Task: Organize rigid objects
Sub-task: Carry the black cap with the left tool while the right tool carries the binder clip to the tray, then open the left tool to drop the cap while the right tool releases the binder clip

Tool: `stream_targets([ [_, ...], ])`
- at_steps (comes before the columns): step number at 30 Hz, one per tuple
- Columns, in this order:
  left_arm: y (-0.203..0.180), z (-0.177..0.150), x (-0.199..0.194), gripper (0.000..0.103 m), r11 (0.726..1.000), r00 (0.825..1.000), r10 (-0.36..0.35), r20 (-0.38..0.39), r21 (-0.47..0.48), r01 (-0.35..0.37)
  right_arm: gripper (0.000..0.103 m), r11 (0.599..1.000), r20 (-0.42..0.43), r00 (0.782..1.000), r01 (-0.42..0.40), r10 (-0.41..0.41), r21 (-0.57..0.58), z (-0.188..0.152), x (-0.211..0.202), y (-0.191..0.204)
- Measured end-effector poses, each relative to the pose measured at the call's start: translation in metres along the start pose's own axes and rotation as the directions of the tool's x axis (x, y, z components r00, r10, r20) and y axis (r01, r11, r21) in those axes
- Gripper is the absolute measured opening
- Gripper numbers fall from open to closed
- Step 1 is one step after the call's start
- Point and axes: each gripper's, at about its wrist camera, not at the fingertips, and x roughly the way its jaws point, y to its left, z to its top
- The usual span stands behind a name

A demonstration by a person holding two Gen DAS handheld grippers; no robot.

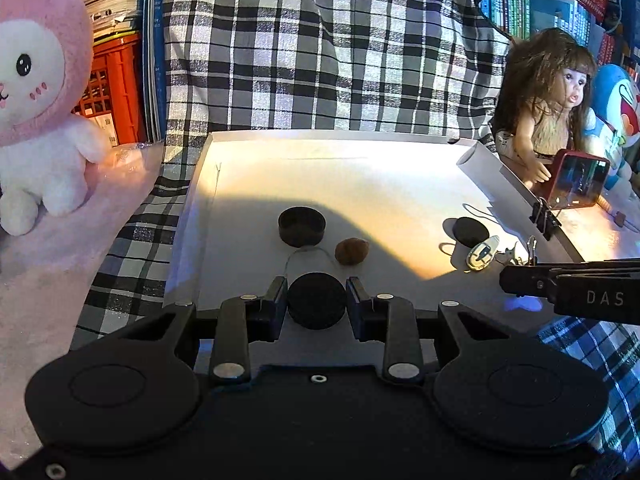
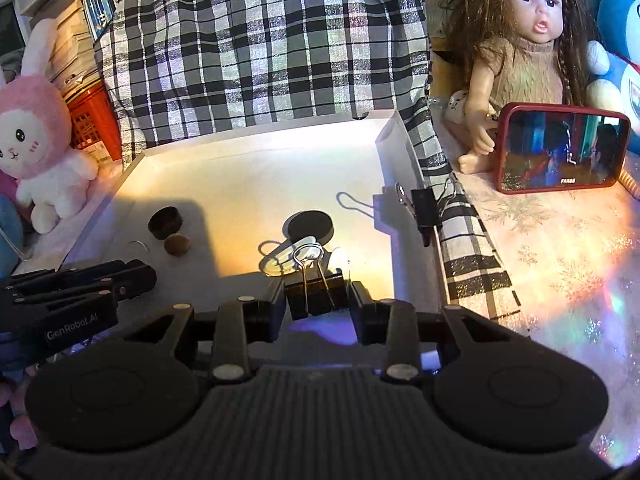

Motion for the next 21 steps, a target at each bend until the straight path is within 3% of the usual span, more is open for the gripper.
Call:
stream_targets([
  [11,-0.001,0.001,0.005,0.031,1.000,1.000,0.016,0.021,-0.005,-0.016,0.042,1.000,0.036,0.999,0.021,-0.021,0.002,-0.003,0.005,-0.002],
  [14,0.000,0.001,0.003,0.040,1.000,1.000,0.007,0.023,-0.021,-0.007,0.043,1.000,0.044,0.999,0.015,-0.016,0.015,-0.004,0.004,-0.003],
  [18,0.000,0.000,-0.005,0.048,1.000,0.999,0.010,0.038,-0.017,-0.009,0.058,1.000,0.054,0.999,0.009,-0.010,0.021,-0.006,0.000,-0.004],
  [21,0.000,-0.001,-0.013,0.060,1.000,0.999,0.011,0.053,-0.022,-0.010,0.060,1.000,0.066,0.998,0.010,-0.011,0.010,-0.007,-0.005,-0.003],
])
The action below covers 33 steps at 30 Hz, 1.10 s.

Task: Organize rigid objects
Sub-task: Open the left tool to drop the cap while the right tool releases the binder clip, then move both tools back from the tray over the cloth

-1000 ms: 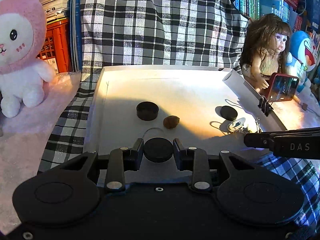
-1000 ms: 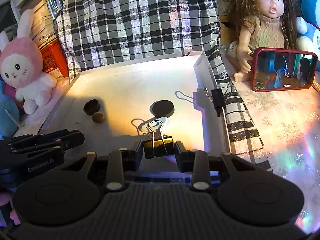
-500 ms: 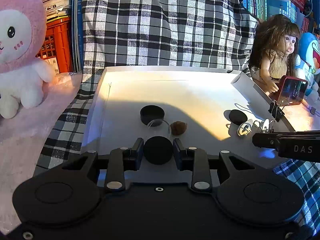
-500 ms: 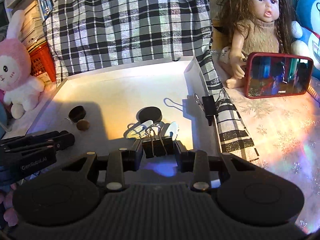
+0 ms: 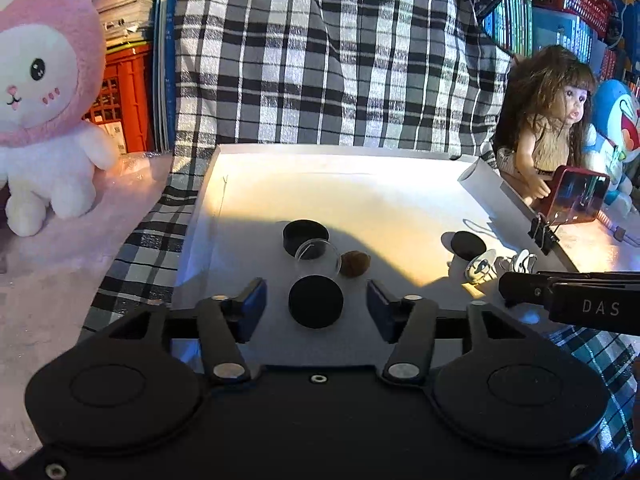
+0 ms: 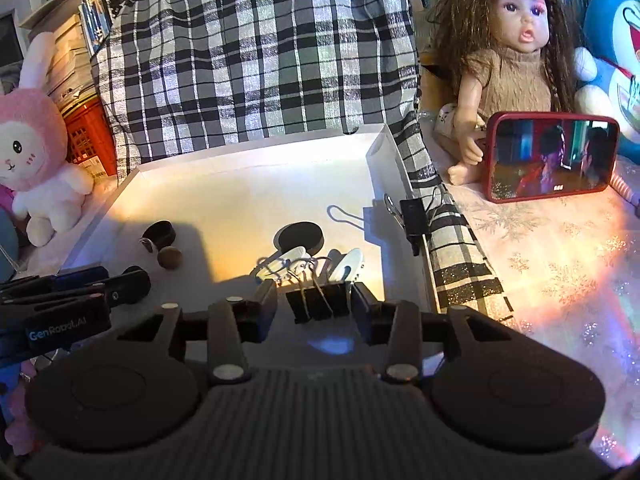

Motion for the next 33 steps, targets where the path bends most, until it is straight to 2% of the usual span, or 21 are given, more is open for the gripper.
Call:
stream_targets([
  [6,-0.001,-0.001,-0.024,0.072,1.000,0.999,-0.008,0.049,0.003,0.007,0.070,1.000,0.032,0.999,-0.017,0.017,-0.013,-0.003,-0.014,0.003],
  [12,-0.005,-0.006,-0.049,0.077,0.999,0.996,-0.006,0.087,0.038,0.003,0.078,0.999,0.071,0.997,-0.030,0.033,-0.037,-0.011,-0.033,0.005],
  [17,-0.006,-0.017,-0.073,0.078,0.999,0.991,0.012,0.130,0.035,-0.017,0.083,0.998,0.101,0.993,-0.052,0.055,-0.038,-0.021,-0.051,0.006],
  [21,-0.002,-0.030,-0.091,0.078,1.000,0.988,-0.015,0.151,0.007,0.014,0.086,0.997,0.126,0.990,-0.062,0.068,-0.049,-0.031,-0.066,0.006],
  [33,-0.005,-0.066,-0.139,0.079,1.000,0.977,0.002,0.211,0.025,-0.007,0.090,0.995,0.191,0.980,-0.031,0.048,-0.093,-0.063,-0.104,0.014],
])
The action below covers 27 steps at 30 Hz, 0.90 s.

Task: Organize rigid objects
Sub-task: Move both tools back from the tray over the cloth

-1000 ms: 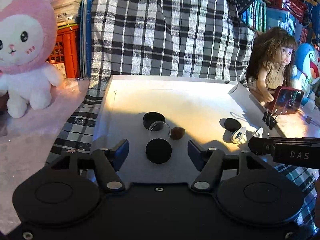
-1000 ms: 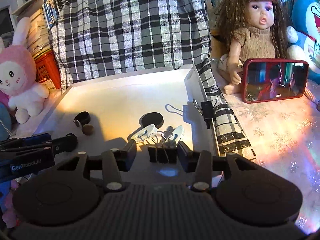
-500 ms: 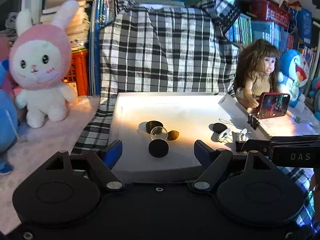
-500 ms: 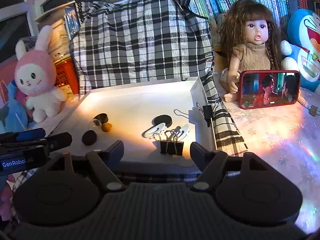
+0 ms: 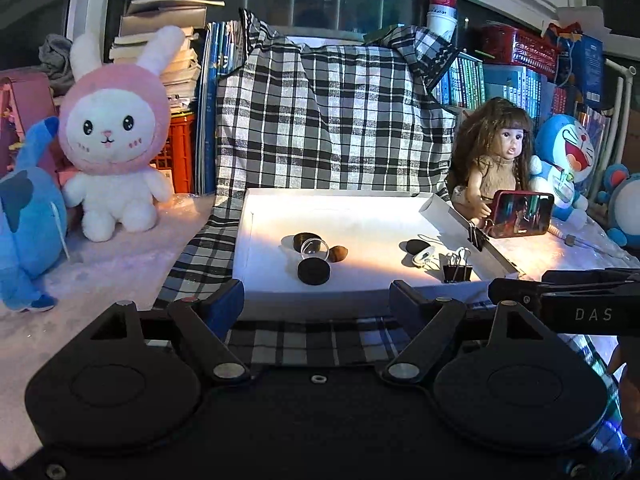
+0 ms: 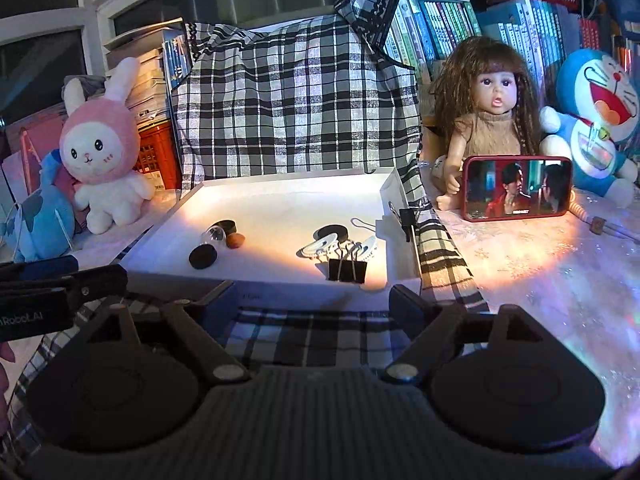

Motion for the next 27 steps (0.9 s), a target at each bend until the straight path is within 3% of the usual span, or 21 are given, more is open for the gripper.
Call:
stream_targets([
  [10,-0.001,-0.028,-0.032,0.079,0.998,0.999,0.033,0.018,0.046,-0.034,0.092,0.999,0.011,1.000,0.008,-0.008,-0.040,-0.029,-0.024,0.008],
  [27,0.012,-0.070,-0.058,0.079,0.996,0.997,0.078,-0.020,0.051,-0.077,0.093,0.989,-0.011,1.000,-0.002,0.001,-0.146,-0.067,-0.045,0.029],
])
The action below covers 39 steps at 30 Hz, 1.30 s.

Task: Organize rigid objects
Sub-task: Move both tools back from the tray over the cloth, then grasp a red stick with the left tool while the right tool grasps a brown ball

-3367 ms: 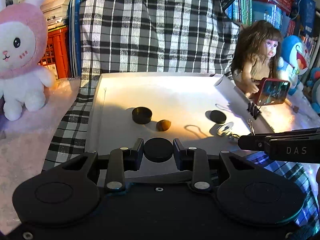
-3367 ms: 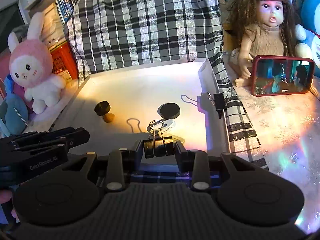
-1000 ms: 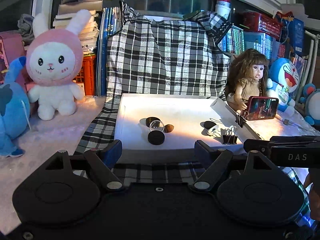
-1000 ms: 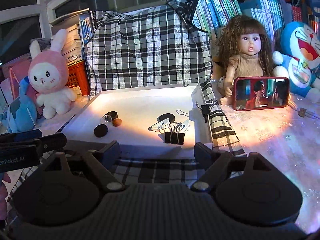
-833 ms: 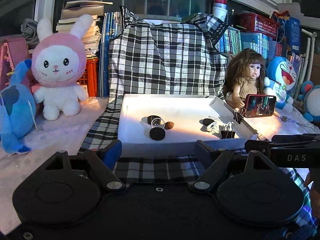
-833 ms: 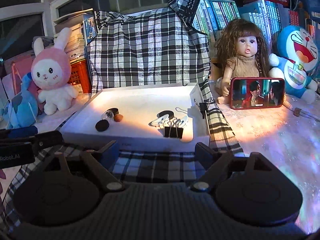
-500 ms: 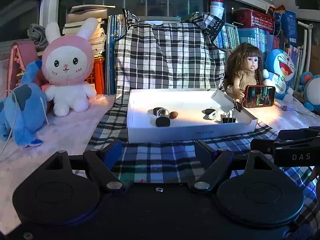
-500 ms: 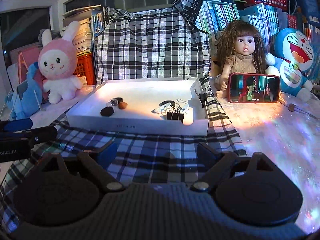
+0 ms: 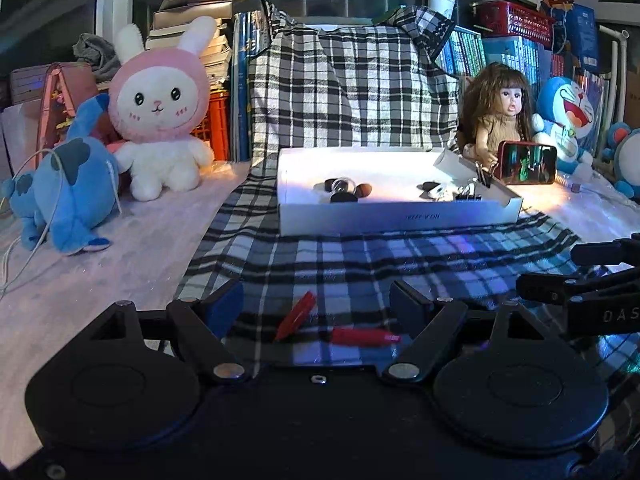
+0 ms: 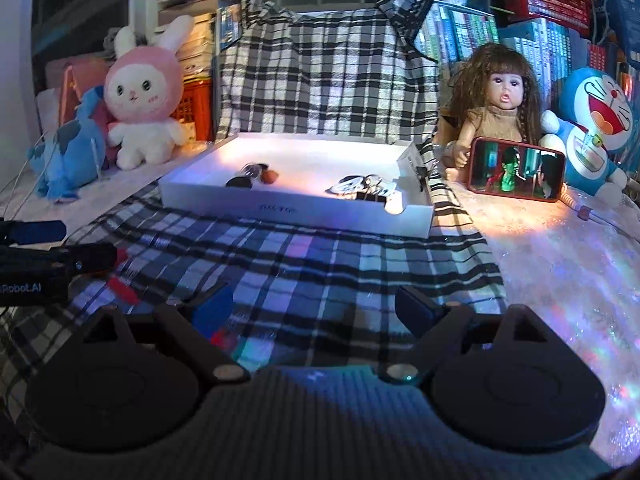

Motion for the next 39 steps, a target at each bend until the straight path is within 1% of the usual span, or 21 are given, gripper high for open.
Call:
stream_targets([
  [2,0.003,-0.004,-0.002,0.079,1.000,1.000,0.005,-0.007,-0.007,-0.005,0.093,1.000,-0.009,1.000,-0.018,0.018,-0.020,-0.003,-0.002,0.004],
  [4,0.006,-0.007,-0.003,0.075,1.000,1.000,0.000,-0.021,-0.019,0.000,0.093,0.999,-0.011,1.000,-0.027,0.027,-0.036,-0.006,-0.004,0.007],
  [7,0.011,-0.010,-0.002,0.066,0.999,0.999,-0.020,-0.047,-0.038,0.019,0.092,0.997,-0.008,0.999,-0.035,0.034,-0.067,-0.010,-0.007,0.013],
  [9,0.013,-0.011,-0.001,0.057,0.999,0.998,-0.023,-0.056,-0.045,0.020,0.091,0.996,-0.009,0.999,-0.045,0.044,-0.081,-0.012,-0.008,0.017],
  [10,0.014,-0.012,-0.001,0.056,0.999,0.998,-0.025,-0.058,-0.049,0.022,0.090,0.995,-0.009,0.999,-0.049,0.048,-0.084,-0.013,-0.008,0.018],
  [12,0.014,-0.012,0.000,0.049,0.998,0.998,-0.030,-0.060,-0.058,0.027,0.087,0.994,-0.009,0.999,-0.054,0.053,-0.092,-0.014,-0.009,0.021],
  [14,0.014,-0.013,0.002,0.044,0.998,0.997,-0.035,-0.065,-0.060,0.031,0.084,0.993,-0.007,0.999,-0.054,0.054,-0.102,-0.015,-0.010,0.023],
  [19,0.014,-0.016,0.006,0.041,0.998,0.996,-0.032,-0.078,-0.064,0.027,0.077,0.990,-0.018,0.997,-0.077,0.076,-0.118,-0.017,-0.009,0.029],
  [25,0.020,-0.017,0.016,0.037,0.990,0.993,-0.058,-0.101,-0.134,0.045,0.065,0.988,-0.028,0.996,-0.087,0.084,-0.128,-0.022,-0.007,0.035],
  [26,0.022,-0.017,0.017,0.037,0.989,0.993,-0.057,-0.102,-0.140,0.042,0.061,0.988,-0.028,0.996,-0.086,0.083,-0.129,-0.023,-0.006,0.036],
  [29,0.026,-0.015,0.022,0.037,0.988,0.994,-0.041,-0.102,-0.150,0.025,0.052,0.988,-0.027,0.996,-0.085,0.082,-0.129,-0.024,-0.005,0.037],
  [33,0.029,-0.013,0.028,0.037,0.988,0.995,-0.016,-0.102,-0.157,0.000,0.043,0.990,-0.026,0.997,-0.079,0.076,-0.117,-0.024,-0.004,0.036],
  [36,0.029,-0.013,0.032,0.037,0.987,0.995,-0.007,-0.100,-0.158,-0.009,0.038,0.992,-0.026,0.997,-0.071,0.069,-0.105,-0.025,-0.003,0.034],
  [39,0.028,-0.012,0.035,0.037,0.989,0.995,0.006,-0.096,-0.144,-0.020,0.036,0.993,-0.024,0.998,-0.063,0.061,-0.104,-0.025,-0.003,0.033],
])
